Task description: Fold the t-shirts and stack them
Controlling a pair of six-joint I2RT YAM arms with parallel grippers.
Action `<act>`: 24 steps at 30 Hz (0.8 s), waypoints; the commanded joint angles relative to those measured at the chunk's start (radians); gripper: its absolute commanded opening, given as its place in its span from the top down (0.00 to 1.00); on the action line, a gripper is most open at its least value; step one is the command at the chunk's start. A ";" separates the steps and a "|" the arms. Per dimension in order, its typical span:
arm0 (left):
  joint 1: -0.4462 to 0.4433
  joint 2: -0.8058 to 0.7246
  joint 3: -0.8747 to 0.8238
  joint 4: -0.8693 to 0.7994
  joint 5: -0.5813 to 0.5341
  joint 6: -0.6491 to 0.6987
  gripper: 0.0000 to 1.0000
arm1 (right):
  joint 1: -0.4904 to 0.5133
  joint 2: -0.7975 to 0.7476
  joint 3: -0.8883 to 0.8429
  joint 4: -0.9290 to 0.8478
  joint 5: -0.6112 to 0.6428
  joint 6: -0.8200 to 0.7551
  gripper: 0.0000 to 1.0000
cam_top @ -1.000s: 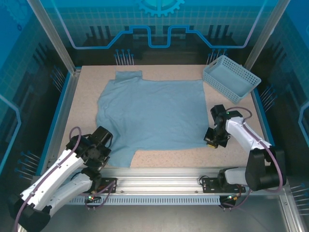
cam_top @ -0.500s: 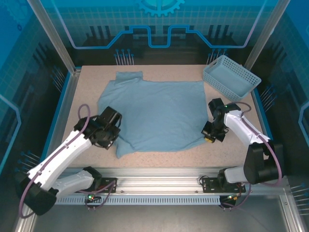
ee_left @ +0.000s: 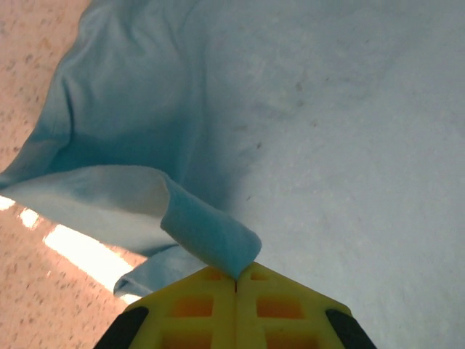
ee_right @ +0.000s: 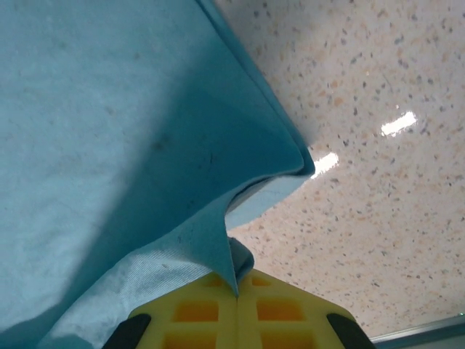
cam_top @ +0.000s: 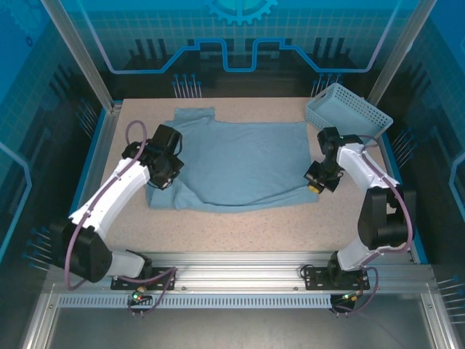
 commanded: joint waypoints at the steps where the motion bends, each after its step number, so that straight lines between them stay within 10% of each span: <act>1: 0.025 0.051 0.058 0.030 -0.007 0.097 1.00 | -0.024 0.048 0.049 -0.016 -0.002 0.007 1.00; 24: 0.109 0.327 0.334 0.054 -0.037 0.336 1.00 | -0.042 0.239 0.254 -0.028 0.014 0.026 1.00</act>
